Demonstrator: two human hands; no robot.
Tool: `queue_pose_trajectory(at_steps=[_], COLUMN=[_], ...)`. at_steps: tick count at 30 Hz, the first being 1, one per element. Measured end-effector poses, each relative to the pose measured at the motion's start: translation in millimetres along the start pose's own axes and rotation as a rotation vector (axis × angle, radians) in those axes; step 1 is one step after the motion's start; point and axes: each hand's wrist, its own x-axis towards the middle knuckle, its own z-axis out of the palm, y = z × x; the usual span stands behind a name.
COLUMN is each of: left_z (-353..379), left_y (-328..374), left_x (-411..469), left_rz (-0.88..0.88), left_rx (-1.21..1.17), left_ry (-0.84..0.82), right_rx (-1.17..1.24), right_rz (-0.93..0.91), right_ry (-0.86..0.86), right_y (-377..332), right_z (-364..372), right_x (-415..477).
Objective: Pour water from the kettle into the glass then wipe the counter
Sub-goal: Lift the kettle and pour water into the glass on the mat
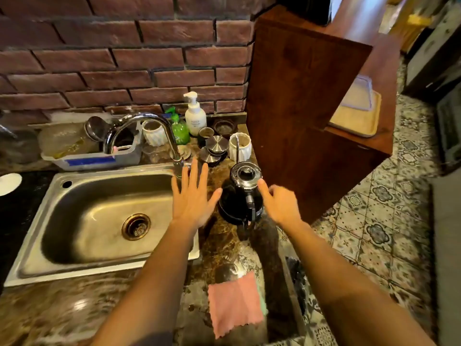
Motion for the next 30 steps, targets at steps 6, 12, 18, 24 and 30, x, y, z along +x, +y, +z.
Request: queue_pose_trajectory(at_steps=[6, 12, 18, 24, 30], left_z=[27.4, 46.3, 53.0, 40.8, 17.1], left_y=[6.5, 11.4, 6.9, 5.4, 6.9], left_x=[3.5, 9.8, 11.4, 14.1, 5.8], left_rz=[-0.200, -0.472, -0.687, -0.763, -0.830], left_rx=[-0.261, -0.880, -1.179, -1.330, -1.662], left_ry=[-0.110, -0.204, -0.377, -0.445, -0.500], right_rx=[0.730, 0.767, 0.643, 0.587, 0.561], right_rz=[0.400, 0.313, 0.265, 0.108, 0.021], right_ry=[-0.185, -0.020, 0.134, 0.174, 0.158], right_y=[-28.1, -25.4, -19.1, -18.5, -33.9], right_z=[57.6, 70.7, 75.1, 54.8, 26.8], right_x=[-18.2, -24.2, -23.8, -26.8, -30.3])
